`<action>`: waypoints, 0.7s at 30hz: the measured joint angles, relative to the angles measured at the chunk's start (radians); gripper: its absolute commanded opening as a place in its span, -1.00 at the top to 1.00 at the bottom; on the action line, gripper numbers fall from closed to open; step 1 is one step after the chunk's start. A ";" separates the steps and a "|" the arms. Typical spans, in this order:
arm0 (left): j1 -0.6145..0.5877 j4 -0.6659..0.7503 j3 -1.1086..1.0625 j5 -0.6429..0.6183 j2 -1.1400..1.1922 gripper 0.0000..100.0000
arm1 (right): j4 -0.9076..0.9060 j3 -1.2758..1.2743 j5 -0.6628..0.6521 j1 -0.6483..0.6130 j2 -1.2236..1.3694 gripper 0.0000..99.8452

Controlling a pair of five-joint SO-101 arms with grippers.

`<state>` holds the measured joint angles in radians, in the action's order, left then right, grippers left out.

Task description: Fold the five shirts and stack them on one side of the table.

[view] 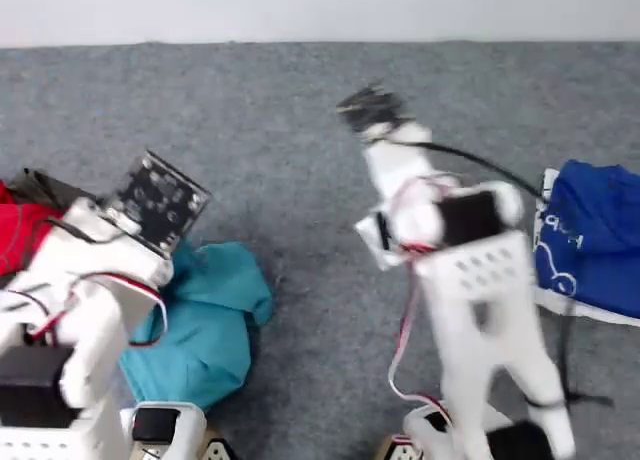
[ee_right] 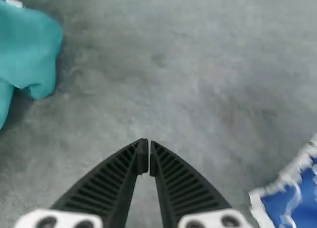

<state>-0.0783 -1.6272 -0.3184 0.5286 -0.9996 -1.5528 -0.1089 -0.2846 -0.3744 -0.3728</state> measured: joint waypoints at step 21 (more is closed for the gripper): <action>-0.543 0.146 -0.746 0.258 -0.562 0.97 | 0.150 0.549 0.002 -0.250 0.875 0.69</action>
<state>-0.6214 -1.4814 -1.0641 0.7864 -1.5612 -1.4024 0.4404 -0.2831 -0.6245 0.5017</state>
